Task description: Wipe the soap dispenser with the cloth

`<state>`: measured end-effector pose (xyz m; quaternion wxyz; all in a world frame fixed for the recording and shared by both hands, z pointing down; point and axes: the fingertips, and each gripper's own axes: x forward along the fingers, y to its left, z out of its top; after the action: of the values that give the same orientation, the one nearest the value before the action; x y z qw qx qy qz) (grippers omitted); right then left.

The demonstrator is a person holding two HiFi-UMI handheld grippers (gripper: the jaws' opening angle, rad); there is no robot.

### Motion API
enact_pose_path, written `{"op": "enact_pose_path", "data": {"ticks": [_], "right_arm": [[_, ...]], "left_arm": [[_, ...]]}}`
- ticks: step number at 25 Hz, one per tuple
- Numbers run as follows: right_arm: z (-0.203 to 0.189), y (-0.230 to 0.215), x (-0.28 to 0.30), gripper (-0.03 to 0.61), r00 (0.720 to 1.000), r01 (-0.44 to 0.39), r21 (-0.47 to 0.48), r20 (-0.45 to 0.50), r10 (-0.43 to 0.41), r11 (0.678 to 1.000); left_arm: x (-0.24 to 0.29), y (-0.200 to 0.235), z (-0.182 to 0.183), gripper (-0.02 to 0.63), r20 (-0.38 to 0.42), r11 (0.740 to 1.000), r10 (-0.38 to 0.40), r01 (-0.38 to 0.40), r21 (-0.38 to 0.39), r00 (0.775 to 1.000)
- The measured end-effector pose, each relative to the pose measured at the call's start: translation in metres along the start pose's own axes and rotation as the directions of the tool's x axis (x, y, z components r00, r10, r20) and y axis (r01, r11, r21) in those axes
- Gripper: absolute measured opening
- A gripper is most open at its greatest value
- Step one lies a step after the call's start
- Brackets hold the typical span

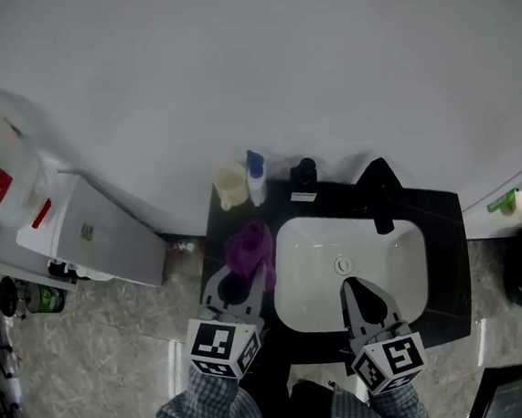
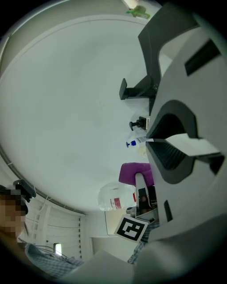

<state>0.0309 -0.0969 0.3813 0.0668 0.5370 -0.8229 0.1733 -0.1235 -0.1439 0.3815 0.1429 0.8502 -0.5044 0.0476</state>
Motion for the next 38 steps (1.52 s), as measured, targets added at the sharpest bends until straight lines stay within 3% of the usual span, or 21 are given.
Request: {"op": "enact_pose_path", "data": {"ticks": [8,13,23,30,38], "right_arm": [[-0.007,0.000,-0.078,0.031,0.999,0.023,-0.019,0.033,-0.022,1.000],[-0.015,-0.004,-0.148,0.031,0.994,0.052,0.032,0.090,-0.054,0.998],[-0.032,0.015,-0.255,0.031,0.989,0.052,-0.029,0.142,-0.047,0.998],[-0.032,0.043,-0.274,0.031,0.988,0.008,-0.053,0.152,0.000,0.999],[-0.024,0.074,-0.276,0.031,0.980,-0.037,0.003,0.196,0.036,0.999]], "left_arm": [[-0.043,-0.056,0.000,0.063,0.046,1.000,-0.005,0.004,0.017,0.999],[-0.083,-0.101,-0.008,0.063,0.082,1.000,-0.004,0.003,0.011,0.997],[-0.174,-0.182,-0.030,0.063,0.095,0.999,-0.012,0.007,0.046,0.995],[-0.210,-0.198,-0.019,0.063,0.117,0.998,-0.017,0.009,0.068,0.993],[-0.231,-0.196,-0.014,0.063,0.096,0.996,-0.049,0.041,0.084,0.994]]}}
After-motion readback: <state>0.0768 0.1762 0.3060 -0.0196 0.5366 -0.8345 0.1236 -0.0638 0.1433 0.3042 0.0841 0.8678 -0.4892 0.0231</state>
